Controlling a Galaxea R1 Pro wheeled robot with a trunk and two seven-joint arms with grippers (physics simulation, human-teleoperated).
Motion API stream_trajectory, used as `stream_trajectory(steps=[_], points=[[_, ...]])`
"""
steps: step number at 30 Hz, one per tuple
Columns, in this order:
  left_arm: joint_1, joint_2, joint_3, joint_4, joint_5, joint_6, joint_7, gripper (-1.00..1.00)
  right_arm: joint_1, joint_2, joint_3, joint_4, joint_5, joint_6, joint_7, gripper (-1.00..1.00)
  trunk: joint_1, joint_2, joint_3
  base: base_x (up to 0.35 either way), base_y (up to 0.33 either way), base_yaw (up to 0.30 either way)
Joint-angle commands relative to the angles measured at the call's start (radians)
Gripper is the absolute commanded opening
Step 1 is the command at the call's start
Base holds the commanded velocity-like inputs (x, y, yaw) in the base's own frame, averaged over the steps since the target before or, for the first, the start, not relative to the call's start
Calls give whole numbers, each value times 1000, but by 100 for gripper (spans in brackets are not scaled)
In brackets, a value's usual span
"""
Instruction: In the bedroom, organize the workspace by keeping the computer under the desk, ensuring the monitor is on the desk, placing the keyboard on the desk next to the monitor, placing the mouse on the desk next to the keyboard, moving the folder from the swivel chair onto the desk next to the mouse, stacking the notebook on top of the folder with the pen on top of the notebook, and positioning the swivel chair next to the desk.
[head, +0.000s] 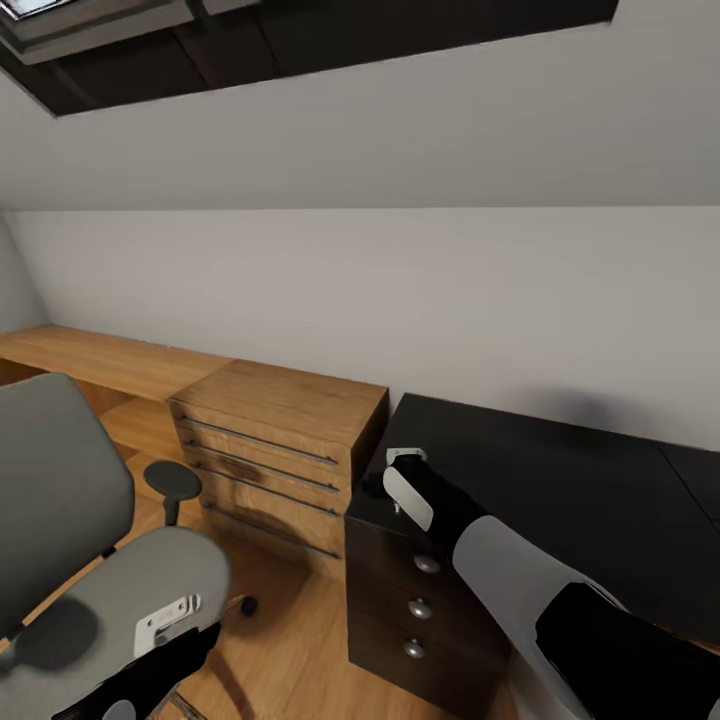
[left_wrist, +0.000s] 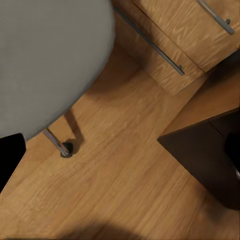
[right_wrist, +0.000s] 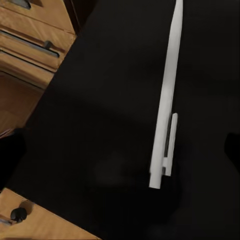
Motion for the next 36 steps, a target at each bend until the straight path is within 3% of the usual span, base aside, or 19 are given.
stream_trajectory(steps=[1, 8, 21, 36], points=[[0, 0, 0, -2, 10, 2, 8, 100, -1, 0, 5, 0, -8, 1, -9, 100, 0, -1, -1, 0, 0, 270], [0, 0, -2, -2, 10, 2, 8, 100, -1, 0, 4, 2, -3, 1, -13, 100, 0, -1, -3, 0, 0, 169], [0, 0, -3, -2, 6, 2, 8, 100, -1, 0, 2, 7, -1, 0, -14, 100, 0, -1, -4, 0, 0, 23], [0, -1, -5, -2, 7, 2, 7, 100, -1, -43, 1, 8, 0, -21, -24, 100, 0, -1, -4, 0, 0, 0]])
